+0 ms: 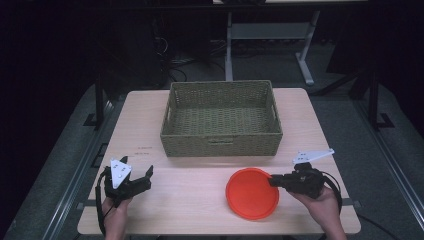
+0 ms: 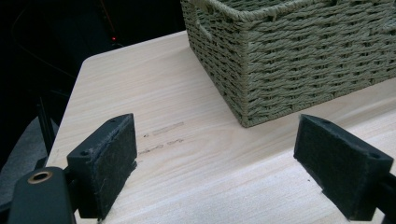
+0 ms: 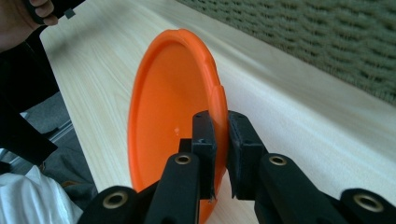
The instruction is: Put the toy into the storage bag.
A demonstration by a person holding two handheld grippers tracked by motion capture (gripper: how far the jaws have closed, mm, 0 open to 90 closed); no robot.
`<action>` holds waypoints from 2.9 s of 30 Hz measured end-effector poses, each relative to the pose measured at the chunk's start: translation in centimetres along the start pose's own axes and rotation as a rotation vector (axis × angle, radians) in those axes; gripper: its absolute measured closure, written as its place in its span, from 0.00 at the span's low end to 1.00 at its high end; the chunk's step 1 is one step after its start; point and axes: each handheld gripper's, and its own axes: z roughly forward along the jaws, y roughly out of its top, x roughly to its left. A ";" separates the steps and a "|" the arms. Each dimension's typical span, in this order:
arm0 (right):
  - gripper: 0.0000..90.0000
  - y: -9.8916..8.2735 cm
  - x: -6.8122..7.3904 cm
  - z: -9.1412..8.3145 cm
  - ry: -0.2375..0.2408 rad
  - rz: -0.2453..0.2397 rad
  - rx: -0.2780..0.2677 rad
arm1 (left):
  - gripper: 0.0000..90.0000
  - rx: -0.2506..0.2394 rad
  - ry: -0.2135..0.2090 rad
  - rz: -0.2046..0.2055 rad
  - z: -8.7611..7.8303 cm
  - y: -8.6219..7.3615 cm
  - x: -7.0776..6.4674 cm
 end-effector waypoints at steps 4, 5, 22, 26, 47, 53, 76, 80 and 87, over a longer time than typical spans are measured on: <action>0.91 0.8 0.8 -0.7 -0.011 -0.020 -0.028 | 0.14 -0.007 0.002 -0.012 0.0 0.0 0.0; 0.91 1.2 1.0 -1.0 -0.014 -0.028 -0.037 | 0.14 -0.014 0.002 -0.015 0.0 -0.1 0.0; 0.91 7.0 2.0 -3.0 -0.095 -0.111 0.016 | 0.14 -0.001 0.007 -0.016 0.0 -0.1 0.2; 0.91 8.1 1.9 -3.1 -0.099 -0.109 0.027 | 0.14 0.000 0.005 -0.020 0.0 -0.1 0.1; 0.91 12.3 2.4 -3.8 -0.112 -0.147 0.022 | 0.14 0.001 0.006 -0.014 0.0 -0.1 0.1; 0.91 13.6 2.4 -4.1 -0.122 -0.151 0.021 | 0.14 -0.005 0.003 -0.007 0.0 -0.1 0.0; 0.91 17.5 1.6 -4.6 -0.135 -0.147 -0.008 | 0.14 -0.004 0.002 -0.002 0.0 -0.1 0.0; 0.91 18.7 1.1 -4.7 -0.146 -0.139 -0.007 | 0.14 -0.001 0.005 -0.013 0.0 -0.1 0.1; 0.91 20.1 0.5 -4.5 -0.159 -0.124 -0.011 | 0.14 0.001 0.003 -0.008 0.0 -0.1 0.1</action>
